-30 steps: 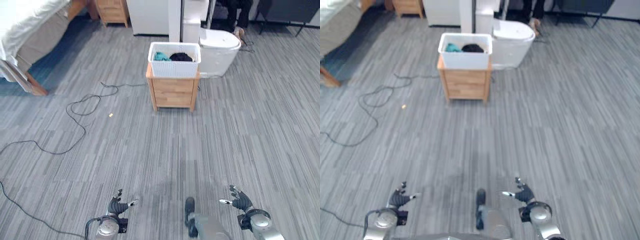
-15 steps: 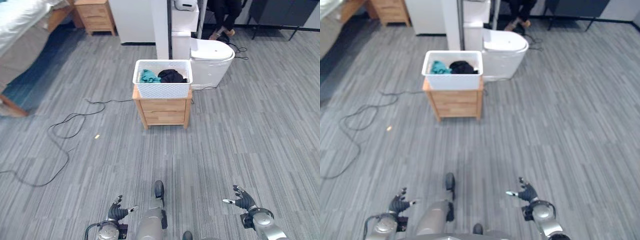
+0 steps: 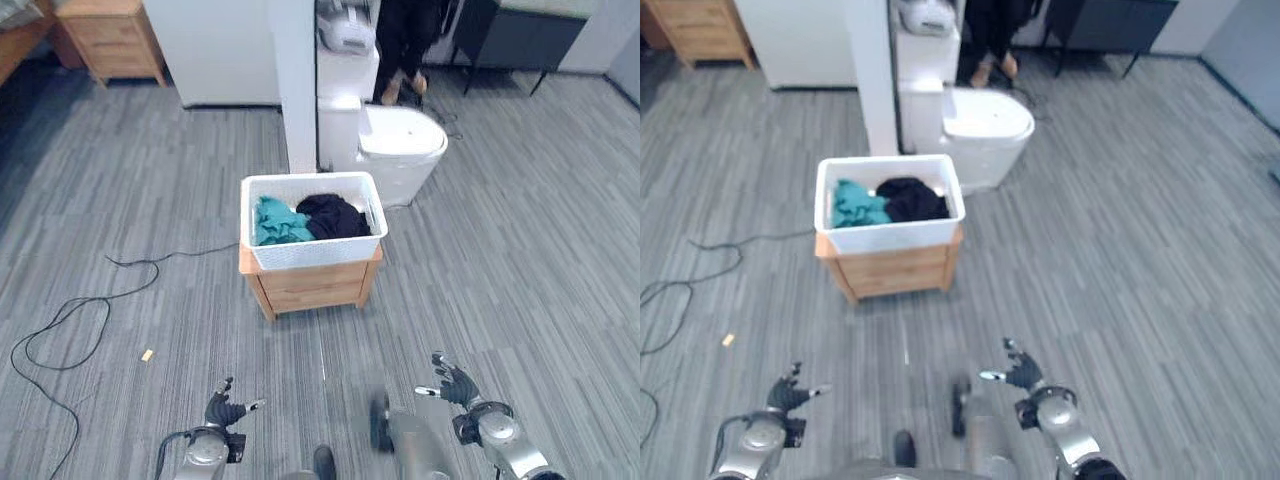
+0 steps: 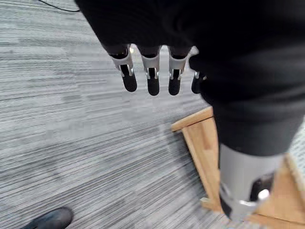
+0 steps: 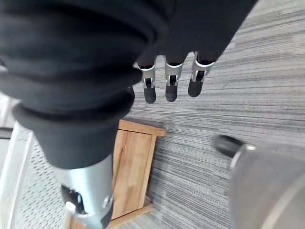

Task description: Grab the laundry basket,head to the washer,open it,put in the laundry and shut it.

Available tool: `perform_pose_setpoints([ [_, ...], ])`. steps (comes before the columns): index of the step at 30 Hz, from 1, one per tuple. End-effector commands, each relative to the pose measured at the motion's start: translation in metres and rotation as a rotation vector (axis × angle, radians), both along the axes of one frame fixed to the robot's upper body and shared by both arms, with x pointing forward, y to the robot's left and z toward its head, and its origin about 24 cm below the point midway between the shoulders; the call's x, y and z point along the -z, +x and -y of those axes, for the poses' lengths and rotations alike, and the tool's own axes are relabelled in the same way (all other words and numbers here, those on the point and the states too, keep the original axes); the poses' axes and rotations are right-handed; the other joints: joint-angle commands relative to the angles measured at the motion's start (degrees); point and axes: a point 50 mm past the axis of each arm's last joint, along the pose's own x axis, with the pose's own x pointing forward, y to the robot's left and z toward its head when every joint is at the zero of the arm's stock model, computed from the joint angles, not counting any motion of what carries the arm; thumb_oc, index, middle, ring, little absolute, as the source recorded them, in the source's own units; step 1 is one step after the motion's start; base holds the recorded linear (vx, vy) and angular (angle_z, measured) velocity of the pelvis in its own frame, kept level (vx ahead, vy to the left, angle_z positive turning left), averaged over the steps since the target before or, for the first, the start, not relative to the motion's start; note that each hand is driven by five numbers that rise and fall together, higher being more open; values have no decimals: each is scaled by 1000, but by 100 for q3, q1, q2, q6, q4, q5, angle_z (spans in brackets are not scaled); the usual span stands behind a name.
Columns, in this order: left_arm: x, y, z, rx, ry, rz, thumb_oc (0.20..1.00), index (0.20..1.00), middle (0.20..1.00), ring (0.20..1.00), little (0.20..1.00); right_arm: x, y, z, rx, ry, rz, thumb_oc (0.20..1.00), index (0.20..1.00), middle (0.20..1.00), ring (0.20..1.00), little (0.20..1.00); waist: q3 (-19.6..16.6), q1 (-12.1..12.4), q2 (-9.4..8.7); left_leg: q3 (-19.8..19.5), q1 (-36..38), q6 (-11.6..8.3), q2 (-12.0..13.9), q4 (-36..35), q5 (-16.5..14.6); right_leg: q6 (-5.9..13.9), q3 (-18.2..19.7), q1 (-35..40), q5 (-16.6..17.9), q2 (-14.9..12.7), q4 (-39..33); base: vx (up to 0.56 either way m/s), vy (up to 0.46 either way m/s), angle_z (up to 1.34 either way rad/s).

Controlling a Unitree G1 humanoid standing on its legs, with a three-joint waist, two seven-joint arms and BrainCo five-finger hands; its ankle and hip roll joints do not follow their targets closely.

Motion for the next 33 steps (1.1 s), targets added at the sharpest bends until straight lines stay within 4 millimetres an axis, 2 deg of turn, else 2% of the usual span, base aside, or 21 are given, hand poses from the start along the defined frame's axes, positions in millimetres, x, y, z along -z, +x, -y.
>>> perform_pose_setpoints([
  [1, -13, 9, -7, 22, 17, 90, 1000, 1000, 1000, 1000, 1000, -7, 2, 25, 40, -41, 48, 1000, 1000, 1000, 1000, 1000, -215, -81, 5, -456, 89, -457, 95, 432, -280, 167, 32, 1714, 917, -67, -356, 678, -238, 62],
  [2, -12, 8, -4, 23, 9, 88, 1000, 1000, 1000, 1000, 1000, -6, 0, 29, 56, -48, 40, 1000, 1000, 1000, 1000, 1000, -254, -84, 17, -469, 76, -578, 140, 595, -298, 115, 24, 1803, 923, -67, -372, 478, -198, 81],
  [3, -12, 8, -4, 23, 9, 88, 1000, 1000, 1000, 1000, 1000, -6, -1, 29, 56, -48, 40, 1000, 1000, 1000, 1000, 1000, -252, -93, 24, -480, 70, -581, 147, 615, -310, 113, 12, 1812, 922, -64, -377, 206, -124, 73],
  [5, -10, 6, -1, 22, -3, 81, 1000, 1000, 1000, 1000, 1000, -6, -2, 35, 79, -56, 41, 1000, 1000, 1000, 1000, 1000, -309, -99, 30, -327, -114, -790, 336, 1246, -134, 10, -164, 2065, 894, -85, -476, 193, -134, 98],
  [6, -10, 6, 0, 24, -5, 79, 1000, 1000, 1000, 1000, 1000, -8, -1, 38, 86, -59, 50, 1000, 1000, 1000, 1000, 1000, -315, -92, 31, -299, -264, -892, 420, 1640, 50, -58, -173, 2188, 852, -51, -512, 215, -136, 78],
  [8, -8, 6, 2, 22, -9, 76, 1000, 1000, 1000, 1000, 1000, -9, -1, 40, 83, -66, 52, 1000, 1000, 1000, 1000, 1000, -336, -66, 6, -288, -472, -928, 536, 1938, 183, -139, -161, 2377, 728, -8, -578, 194, -92, 20],
  [11, -5, 5, 2, 13, -4, 54, 1000, 1000, 1000, 1000, 1000, -7, -3, 44, 89, -86, 35, 1000, 1000, 1000, 1000, 1000, -340, -8, -84, -237, -764, -840, 673, 1588, 35, -164, -134, 2584, 597, -58, -626, 199, -34, -14],
  [15, -6, 6, 0, 3, 3, 56, 1000, 1000, 1000, 1000, 1000, -7, -3, 50, 105, -104, 30, 1000, 1000, 1000, 1000, 1000, -320, 46, -28, -430, -730, -985, 838, 818, 393, -163, -45, 2699, 485, 4, -624, 146, 84, -46],
  [16, -3, 2, 0, 0, 3, 39, 1000, 1000, 1000, 1000, 1000, -3, -8, 52, 107, -117, 7, 1000, 1000, 1000, 1000, 1000, -447, 19, 15, -578, -474, -979, 779, 480, 396, -150, -4, 2797, 484, 53, -655, 121, 146, -114],
  [18, -3, 1, -1, 0, 5, 33, 1000, 1000, 1000, 1000, 1000, -2, -9, 52, 108, -116, 0, 1000, 1000, 1000, 1000, 1000, -477, 15, 25, -568, -387, -958, 751, 390, 396, -136, 19, 2815, 503, 50, -653, 64, 146, -78],
  [21, -2, 1, -3, 0, 14, 28, 1000, 1000, 1000, 1000, 1000, 4, -12, 49, 114, -109, -31, 1000, 1000, 1000, 1000, 1000, -619, -27, 23, -470, -94, -823, 637, 64, 370, -13, 125, 2822, 633, -31, -656, -51, 222, 0],
  [23, -4, 2, -5, -11, 13, 40, 1000, 1000, 1000, 1000, 1000, 3, -8, 41, 90, -98, -26, 1000, 1000, 1000, 1000, 1000, -573, -3, 17, -480, -18, -676, 512, -80, 337, 143, 230, 2612, 799, -157, -524, -166, 224, 2],
  [24, -4, 2, -5, -11, 13, 40, 1000, 1000, 1000, 1000, 1000, 3, -8, 41, 90, -98, -26, 1000, 1000, 1000, 1000, 1000, -573, -1, 17, -478, -18, -675, 512, -81, 338, 144, 233, 2609, 799, -157, -523, -127, 152, -4],
  [27, -5, -1, -7, -23, 12, 44, 1000, 1000, 1000, 1000, 1000, -4, 2, 35, 58, -96, 19, 1000, 1000, 1000, 1000, 1000, -495, 71, 19, -530, -54, -564, 368, -74, 288, 272, 291, 2419, 954, -279, -463, -122, 129, -8],
  [28, -4, -4, -9, -30, 15, 41, 1000, 1000, 1000, 1000, 1000, -13, 12, 27, 26, -92, 68, 1000, 1000, 1000, 1000, 1000, -420, 116, 34, -482, -54, -500, 306, -108, 273, 346, 289, 2281, 1009, -350, -379, -170, 161, -14],
  [30, -6, -3, -11, -33, 19, 48, 1000, 1000, 1000, 1000, 1000, -17, 18, 23, 14, -88, 95, 1000, 1000, 1000, 1000, 1000, -359, 132, 45, -468, -82, -473, 296, -98, 292, 384, 317, 2149, 1021, -354, -231, -175, 104, -28],
  [31, -11, 4, -14, -41, 30, 79, 1000, 1000, 1000, 1000, 1000, -27, 32, 15, -10, -83, 151, 1000, 1000, 1000, 1000, 1000, -198, 155, 114, -486, -255, -415, 315, -33, 390, 397, 399, 1905, 893, -222, 282, -163, 59, -27],
  [33, -14, 6, -16, -37, 38, 91, 1000, 1000, 1000, 1000, 1000, -30, 35, 12, -17, -78, 167, 1000, 1000, 1000, 1000, 1000, -192, 178, 132, -496, -318, -389, 303, -6, 417, 354, 414, 1934, 766, -157, 433, -131, 54, -16],
])
